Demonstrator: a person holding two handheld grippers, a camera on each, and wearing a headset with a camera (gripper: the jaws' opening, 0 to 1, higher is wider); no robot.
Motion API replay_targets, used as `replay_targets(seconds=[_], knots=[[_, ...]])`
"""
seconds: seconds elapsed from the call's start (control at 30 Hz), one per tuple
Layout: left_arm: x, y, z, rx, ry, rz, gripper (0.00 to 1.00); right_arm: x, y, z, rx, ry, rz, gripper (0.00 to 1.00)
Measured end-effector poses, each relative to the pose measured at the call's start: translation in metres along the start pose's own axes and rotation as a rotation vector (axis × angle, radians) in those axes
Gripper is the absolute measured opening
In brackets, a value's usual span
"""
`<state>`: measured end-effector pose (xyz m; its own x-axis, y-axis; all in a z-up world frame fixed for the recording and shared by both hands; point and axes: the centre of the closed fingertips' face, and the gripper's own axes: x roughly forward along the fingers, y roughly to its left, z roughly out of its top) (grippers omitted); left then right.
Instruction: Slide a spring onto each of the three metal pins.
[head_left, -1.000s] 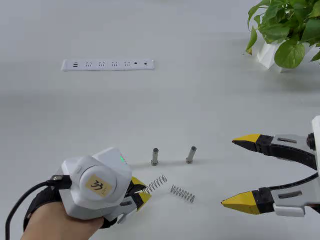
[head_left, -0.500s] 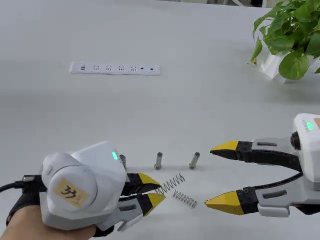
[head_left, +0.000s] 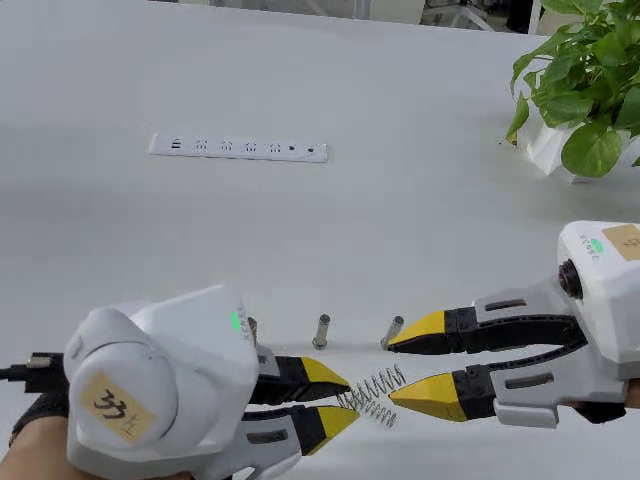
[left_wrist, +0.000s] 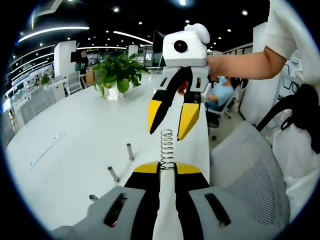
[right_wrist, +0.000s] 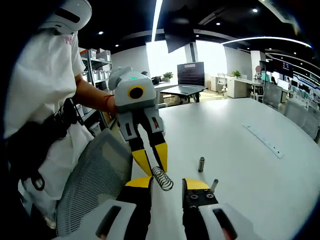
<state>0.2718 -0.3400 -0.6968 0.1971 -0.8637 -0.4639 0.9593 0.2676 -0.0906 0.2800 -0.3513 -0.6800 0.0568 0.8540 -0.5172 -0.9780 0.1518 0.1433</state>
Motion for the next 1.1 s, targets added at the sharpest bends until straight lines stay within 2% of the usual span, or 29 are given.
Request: replay_targets(seconds=[0.17,0.3,0.57,1.1], knots=[[-0.002,-0.003,0.004,-0.001,-0.019,-0.013,0.07,-0.001,0.003,0.001,0.008,0.003,0.016,0.17],[-0.002,-0.002,0.006,-0.005,-0.029,-0.014,0.07,-0.001,0.009,0.001,0.006,0.008,0.044,0.08],[-0.002,-0.004,0.006,0.004,-0.029,-0.023,0.06,-0.003,0.009,0.000,0.014,0.012,0.045,0.08],[-0.001,-0.007,0.003,0.003,-0.027,-0.035,0.07,0.000,0.015,0.007,-0.023,0.045,0.066,0.07]])
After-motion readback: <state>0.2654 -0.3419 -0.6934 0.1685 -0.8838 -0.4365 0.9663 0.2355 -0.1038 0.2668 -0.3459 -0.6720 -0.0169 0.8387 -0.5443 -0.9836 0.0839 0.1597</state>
